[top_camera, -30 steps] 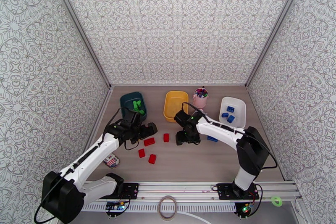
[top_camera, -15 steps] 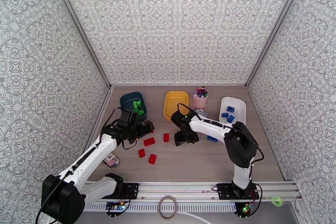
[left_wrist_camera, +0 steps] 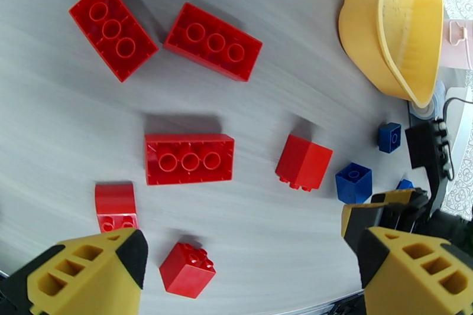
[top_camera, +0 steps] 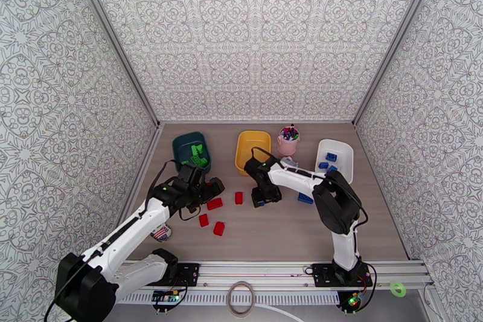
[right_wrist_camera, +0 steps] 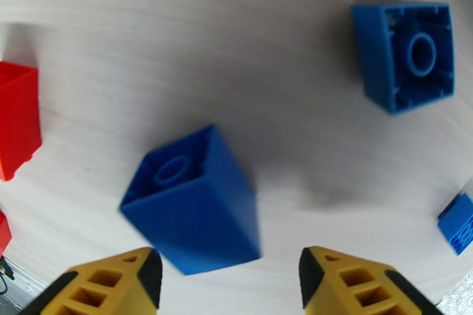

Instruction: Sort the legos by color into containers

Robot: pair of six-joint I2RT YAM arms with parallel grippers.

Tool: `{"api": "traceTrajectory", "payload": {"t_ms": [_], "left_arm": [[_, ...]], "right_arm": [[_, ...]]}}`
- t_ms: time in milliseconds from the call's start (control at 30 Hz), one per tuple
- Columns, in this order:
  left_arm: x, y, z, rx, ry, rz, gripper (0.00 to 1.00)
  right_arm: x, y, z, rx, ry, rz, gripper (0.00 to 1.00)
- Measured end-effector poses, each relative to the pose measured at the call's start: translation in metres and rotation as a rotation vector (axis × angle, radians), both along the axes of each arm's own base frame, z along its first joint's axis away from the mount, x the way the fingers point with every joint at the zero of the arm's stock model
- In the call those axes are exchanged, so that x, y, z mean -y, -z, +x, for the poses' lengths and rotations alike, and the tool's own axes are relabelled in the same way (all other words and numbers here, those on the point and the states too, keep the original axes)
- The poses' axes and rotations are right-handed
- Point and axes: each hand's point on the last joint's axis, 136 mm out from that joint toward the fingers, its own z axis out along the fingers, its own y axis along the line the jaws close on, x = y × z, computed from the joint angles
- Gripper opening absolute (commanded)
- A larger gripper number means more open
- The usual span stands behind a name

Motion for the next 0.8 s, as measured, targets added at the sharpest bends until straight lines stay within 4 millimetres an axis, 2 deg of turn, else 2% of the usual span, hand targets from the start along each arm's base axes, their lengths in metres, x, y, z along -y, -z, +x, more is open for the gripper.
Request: {"api": "traceTrajectory", "payload": {"t_ms": [300, 567, 700, 800], "left_arm": [[0.011, 0.002, -0.010, -0.006, 0.001, 0.023, 0.99], [0.015, 0.002, -0.013, -0.001, -0.003, 0.032, 0.99], [0.018, 0.006, -0.012, -0.015, 0.002, 0.044, 0.99], [0.024, 0.009, -0.005, -0.028, 0.010, 0.051, 0.99]], "right_arm": [[-0.003, 0.003, 0.023, 0.009, -0.020, 0.013, 0.48], [-0.008, -0.001, 0.028, 0.005, -0.038, 0.037, 0.29], [-0.008, -0.002, 0.030, -0.002, -0.025, 0.050, 0.26], [-0.005, -0.011, 0.034, 0.006, -0.001, 0.074, 0.26]]}}
